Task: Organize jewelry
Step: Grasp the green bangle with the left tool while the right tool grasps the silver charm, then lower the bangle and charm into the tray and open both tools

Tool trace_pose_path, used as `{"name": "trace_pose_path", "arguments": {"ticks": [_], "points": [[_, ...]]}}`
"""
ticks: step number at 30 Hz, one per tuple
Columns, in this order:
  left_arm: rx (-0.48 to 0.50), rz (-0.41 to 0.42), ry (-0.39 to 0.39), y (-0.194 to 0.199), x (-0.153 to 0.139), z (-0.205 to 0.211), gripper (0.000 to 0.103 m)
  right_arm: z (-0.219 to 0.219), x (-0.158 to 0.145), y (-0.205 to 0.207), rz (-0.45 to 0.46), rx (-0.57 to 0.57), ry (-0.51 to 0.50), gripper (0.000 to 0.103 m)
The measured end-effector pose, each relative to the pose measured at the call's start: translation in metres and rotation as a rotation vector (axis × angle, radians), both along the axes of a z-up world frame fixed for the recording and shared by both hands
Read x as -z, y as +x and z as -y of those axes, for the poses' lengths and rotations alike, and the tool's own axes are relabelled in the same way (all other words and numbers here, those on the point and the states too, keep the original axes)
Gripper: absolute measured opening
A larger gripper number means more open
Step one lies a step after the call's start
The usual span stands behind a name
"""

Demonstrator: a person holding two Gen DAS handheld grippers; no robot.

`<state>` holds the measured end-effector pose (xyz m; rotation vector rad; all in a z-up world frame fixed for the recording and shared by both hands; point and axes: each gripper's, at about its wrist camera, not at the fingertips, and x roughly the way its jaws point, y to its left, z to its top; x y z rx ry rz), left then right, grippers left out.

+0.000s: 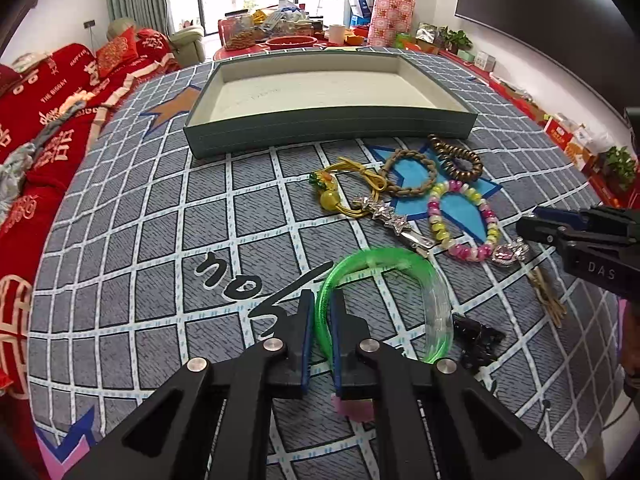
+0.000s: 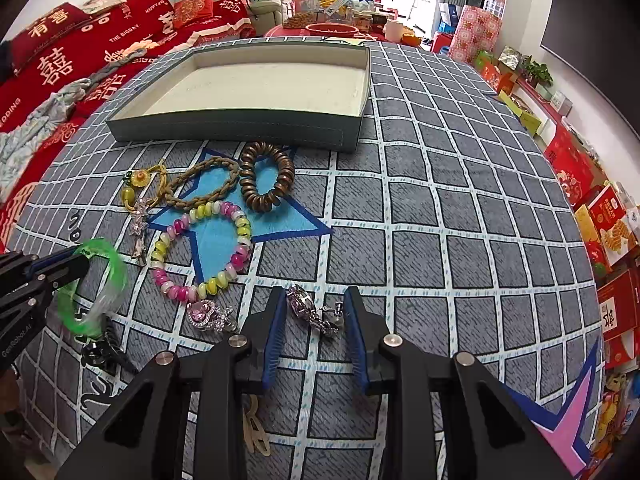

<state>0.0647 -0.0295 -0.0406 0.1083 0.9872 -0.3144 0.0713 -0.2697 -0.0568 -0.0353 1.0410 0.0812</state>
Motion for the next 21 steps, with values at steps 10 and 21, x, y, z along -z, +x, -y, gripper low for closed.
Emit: {"name": "trace_pose_path", "arguments": {"ticks": [10, 21], "points": [[-0.028, 0.001, -0.087, 0.024, -0.024, -0.017, 0.021, 0.022, -0.035, 0.023, 0.025, 0.037, 0.168, 0.032], [-0.067, 0.093, -0.105, 0.112, -0.071, -0.013, 0.021, 0.005, -0.074, 0.116, 0.070, -0.006, 0.238, 0.032]]}}
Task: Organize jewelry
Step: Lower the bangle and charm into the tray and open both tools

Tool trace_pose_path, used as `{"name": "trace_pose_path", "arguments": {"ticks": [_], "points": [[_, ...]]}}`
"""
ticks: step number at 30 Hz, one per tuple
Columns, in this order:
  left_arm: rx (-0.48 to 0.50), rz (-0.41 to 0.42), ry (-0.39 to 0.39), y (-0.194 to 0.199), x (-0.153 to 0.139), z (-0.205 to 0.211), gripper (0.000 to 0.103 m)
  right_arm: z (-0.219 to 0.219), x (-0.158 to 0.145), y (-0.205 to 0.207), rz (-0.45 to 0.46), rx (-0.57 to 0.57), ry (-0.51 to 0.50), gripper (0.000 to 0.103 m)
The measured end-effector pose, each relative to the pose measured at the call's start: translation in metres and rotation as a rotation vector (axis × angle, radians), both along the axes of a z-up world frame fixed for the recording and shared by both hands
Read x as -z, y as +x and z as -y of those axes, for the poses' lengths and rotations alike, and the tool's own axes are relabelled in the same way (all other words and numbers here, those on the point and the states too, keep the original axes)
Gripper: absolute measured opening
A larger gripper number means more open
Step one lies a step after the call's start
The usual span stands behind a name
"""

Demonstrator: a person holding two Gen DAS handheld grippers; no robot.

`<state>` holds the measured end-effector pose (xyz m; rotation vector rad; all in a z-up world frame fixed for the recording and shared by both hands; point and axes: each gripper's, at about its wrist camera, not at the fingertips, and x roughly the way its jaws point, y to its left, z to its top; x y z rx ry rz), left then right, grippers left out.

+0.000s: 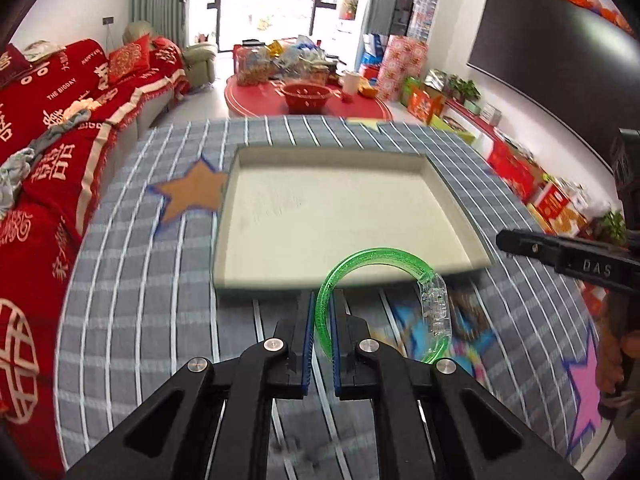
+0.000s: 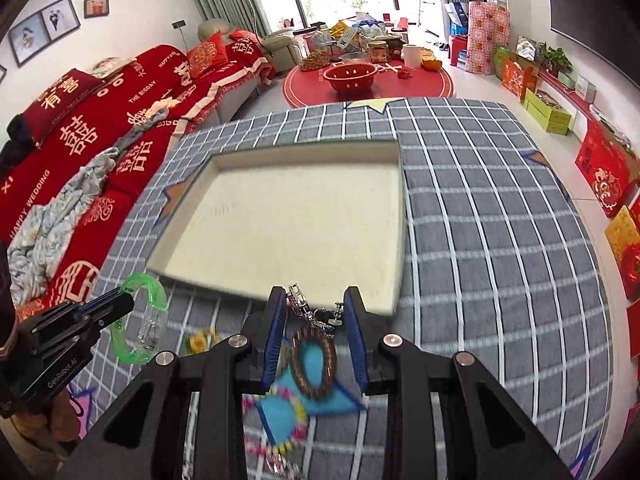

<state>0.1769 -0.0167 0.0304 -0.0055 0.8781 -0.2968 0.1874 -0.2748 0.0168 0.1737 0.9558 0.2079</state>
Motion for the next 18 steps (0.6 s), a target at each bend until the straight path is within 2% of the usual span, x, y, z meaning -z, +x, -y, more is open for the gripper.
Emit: {"name": "trace_pose_path", "arguments": {"ticks": [5, 9, 13, 18], "points": [[-0.056, -0.005, 0.020, 0.065, 0.003, 0.006, 0.021, -0.004, 0.006, 0.055, -0.020, 0.009, -0.020, 0.032], [-0.086, -0.025, 0.071, 0.108, 0.022, 0.014, 0.021, -0.002, 0.020, 0.095, -0.044, 0.035, -0.026, 0.032], [-0.089, -0.054, 0.118, 0.133, 0.043, 0.023, 0.021, -0.001, 0.039, 0.119, -0.078, 0.052, -0.030, 0.032], [-0.086, -0.081, 0.174, 0.143, 0.064, 0.032, 0.021, -0.001, 0.064, 0.133, -0.105, 0.060, -0.068, 0.032]]}}
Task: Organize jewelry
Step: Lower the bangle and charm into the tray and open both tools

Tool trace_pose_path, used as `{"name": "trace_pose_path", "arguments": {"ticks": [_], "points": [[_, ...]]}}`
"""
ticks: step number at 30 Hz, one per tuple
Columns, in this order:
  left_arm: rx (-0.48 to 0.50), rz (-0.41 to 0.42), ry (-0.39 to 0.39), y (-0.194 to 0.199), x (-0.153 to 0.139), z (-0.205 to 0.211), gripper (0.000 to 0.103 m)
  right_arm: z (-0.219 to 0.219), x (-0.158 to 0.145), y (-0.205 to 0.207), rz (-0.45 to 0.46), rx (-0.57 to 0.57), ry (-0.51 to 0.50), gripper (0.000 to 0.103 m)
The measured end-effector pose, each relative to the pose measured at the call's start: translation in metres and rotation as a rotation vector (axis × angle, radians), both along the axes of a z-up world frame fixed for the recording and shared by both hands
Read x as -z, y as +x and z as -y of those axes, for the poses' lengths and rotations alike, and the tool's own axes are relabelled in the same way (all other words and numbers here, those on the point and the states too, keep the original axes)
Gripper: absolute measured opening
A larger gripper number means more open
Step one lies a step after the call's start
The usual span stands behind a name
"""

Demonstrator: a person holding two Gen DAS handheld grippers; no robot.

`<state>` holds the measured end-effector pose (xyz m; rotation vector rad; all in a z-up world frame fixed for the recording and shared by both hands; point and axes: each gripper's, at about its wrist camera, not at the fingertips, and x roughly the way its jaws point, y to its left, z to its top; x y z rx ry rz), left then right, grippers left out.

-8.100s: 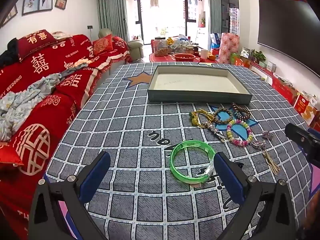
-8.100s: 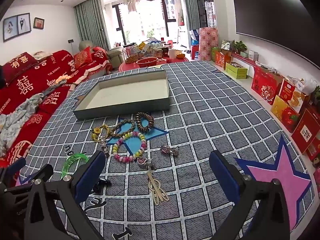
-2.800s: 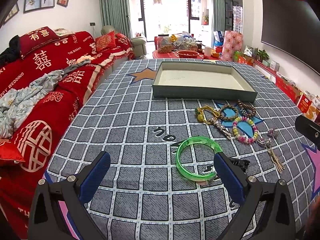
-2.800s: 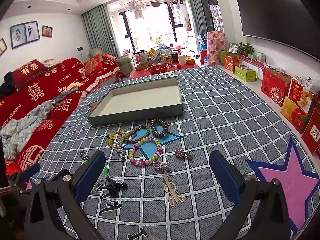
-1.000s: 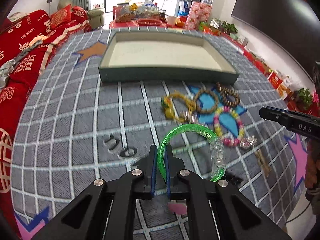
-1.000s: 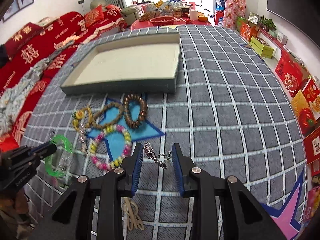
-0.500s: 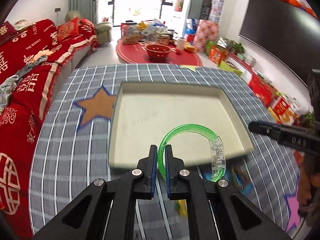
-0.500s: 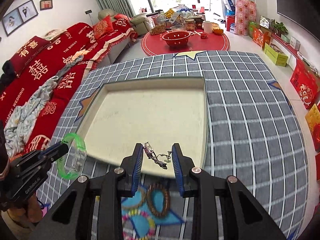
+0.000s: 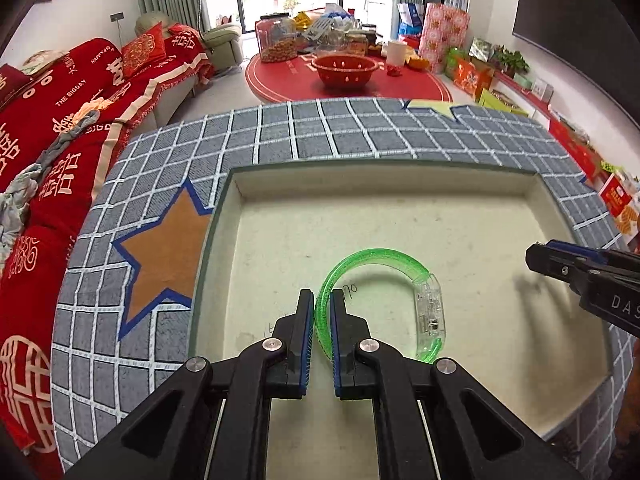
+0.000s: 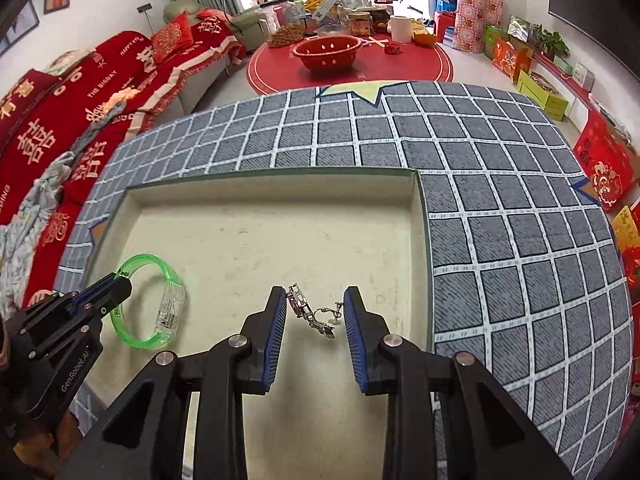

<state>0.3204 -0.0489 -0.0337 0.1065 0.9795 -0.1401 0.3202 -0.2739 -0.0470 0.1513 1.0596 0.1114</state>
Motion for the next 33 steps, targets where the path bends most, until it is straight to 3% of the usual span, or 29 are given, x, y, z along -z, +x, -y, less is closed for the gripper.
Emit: {"name": "trace_pose_path", "arguments": {"ticks": [7, 10, 12, 14, 17, 27, 28, 29, 31, 33], "points": [[-0.001, 0.009, 0.078, -0.004, 0.011, 0.010, 0.021, -0.004, 0.012, -0.003, -0.005, -0.009, -0.044, 0.034], [-0.014, 0.003, 0.093, -0.007, 0.009, 0.010, 0.021, -0.005, 0.010, -0.003, -0.011, -0.013, -0.028, 0.049], [-0.023, 0.006, 0.083, -0.008, 0.005, 0.009, 0.021, -0.003, 0.007, -0.005, -0.012, 0.003, -0.001, 0.062], [-0.034, 0.027, 0.075, -0.011, -0.003, 0.007, 0.021, -0.001, -0.001, -0.009, 0.005, 0.011, 0.031, 0.063], [-0.035, 0.048, 0.043, -0.017, -0.015, 0.003, 0.021, 0.004, -0.017, -0.015, 0.034, 0.022, 0.086, 0.074], [-0.018, 0.087, -0.030, -0.060, -0.047, -0.011, 0.022, 0.020, -0.065, -0.067, 0.119, 0.042, 0.221, 0.083], [-0.017, 0.093, -0.035, -0.068, -0.050, -0.013, 0.050, 0.023, -0.069, -0.077, 0.130, 0.049, 0.238, 0.085], [-0.019, 0.096, -0.039, -0.073, -0.052, -0.015, 0.103, 0.025, -0.072, -0.083, 0.136, 0.052, 0.249, 0.090], [-0.036, 0.165, -0.054, -0.094, -0.060, -0.019, 0.103, 0.031, -0.078, -0.101, 0.154, 0.063, 0.284, 0.090], [-0.017, 0.173, -0.038, -0.106, -0.060, -0.018, 0.103, 0.037, -0.081, -0.118, 0.165, 0.076, 0.307, 0.091]]}}
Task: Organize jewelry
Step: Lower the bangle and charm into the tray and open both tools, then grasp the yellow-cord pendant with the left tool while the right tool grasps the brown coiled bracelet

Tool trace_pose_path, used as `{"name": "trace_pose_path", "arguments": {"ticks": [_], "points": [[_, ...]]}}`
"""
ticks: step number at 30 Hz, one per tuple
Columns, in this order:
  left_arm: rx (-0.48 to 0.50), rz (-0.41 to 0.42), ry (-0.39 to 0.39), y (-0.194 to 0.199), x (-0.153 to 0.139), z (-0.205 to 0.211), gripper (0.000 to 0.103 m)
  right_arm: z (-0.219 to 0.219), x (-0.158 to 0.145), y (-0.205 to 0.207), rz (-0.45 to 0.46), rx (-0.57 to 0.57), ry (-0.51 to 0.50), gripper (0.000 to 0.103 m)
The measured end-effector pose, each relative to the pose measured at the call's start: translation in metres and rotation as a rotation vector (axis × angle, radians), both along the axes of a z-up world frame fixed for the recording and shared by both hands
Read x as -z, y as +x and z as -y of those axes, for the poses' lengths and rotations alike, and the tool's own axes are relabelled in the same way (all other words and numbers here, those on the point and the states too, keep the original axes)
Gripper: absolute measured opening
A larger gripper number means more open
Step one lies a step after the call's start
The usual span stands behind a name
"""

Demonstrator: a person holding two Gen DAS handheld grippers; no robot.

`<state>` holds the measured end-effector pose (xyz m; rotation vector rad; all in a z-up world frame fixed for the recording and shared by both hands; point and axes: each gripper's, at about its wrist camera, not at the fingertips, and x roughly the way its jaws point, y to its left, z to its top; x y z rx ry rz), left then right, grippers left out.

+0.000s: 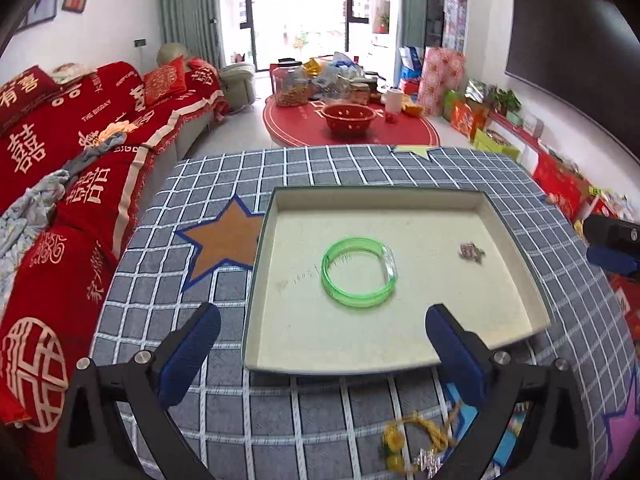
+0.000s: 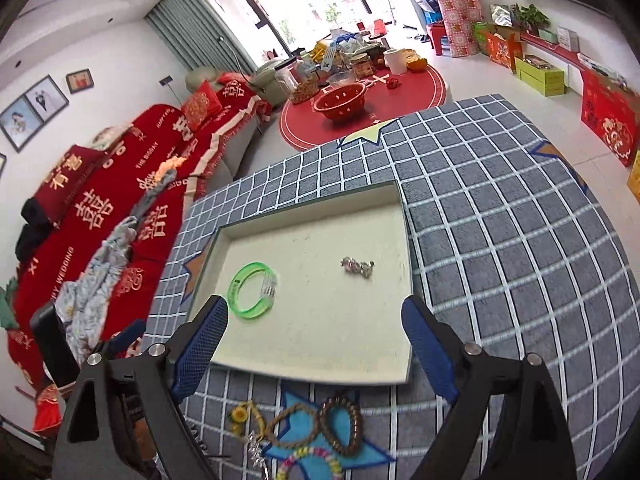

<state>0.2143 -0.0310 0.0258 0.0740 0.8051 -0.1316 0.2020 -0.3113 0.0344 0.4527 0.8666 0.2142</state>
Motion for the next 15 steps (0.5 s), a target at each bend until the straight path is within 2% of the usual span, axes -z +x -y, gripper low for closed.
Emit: {"name": "trace_pose_path", "arguments": {"ticks": [1, 2, 4, 9, 11, 15], "points": [[-0.003, 0.005, 0.005, -0.006, 0.001, -0.001, 0.103, 0.002, 0.000, -0.008, 0.004, 0.007, 0.009, 0.092], [-0.004, 0.011, 0.008, -0.012, 0.003, -0.001, 0.103, 0.002, 0.000, -0.015, 0.006, 0.012, 0.015, 0.102], [0.016, 0.001, 0.008, -0.023, 0.009, -0.002, 0.103, 0.004, 0.001, -0.029, 0.021, 0.021, 0.032, 0.103], [0.038, -0.099, -0.005, -0.039, 0.038, -0.006, 0.103, 0.011, 0.008, -0.059, 0.038, 0.049, 0.101, 0.103], [0.033, -0.129, 0.003, -0.045, 0.048, -0.007, 0.103, 0.009, 0.013, -0.065, -0.003, 0.030, 0.118, 0.103], [0.017, -0.160, 0.027, -0.051, 0.062, -0.011, 0.103, 0.002, 0.031, -0.072, -0.075, 0.015, 0.040, 0.103]]}}
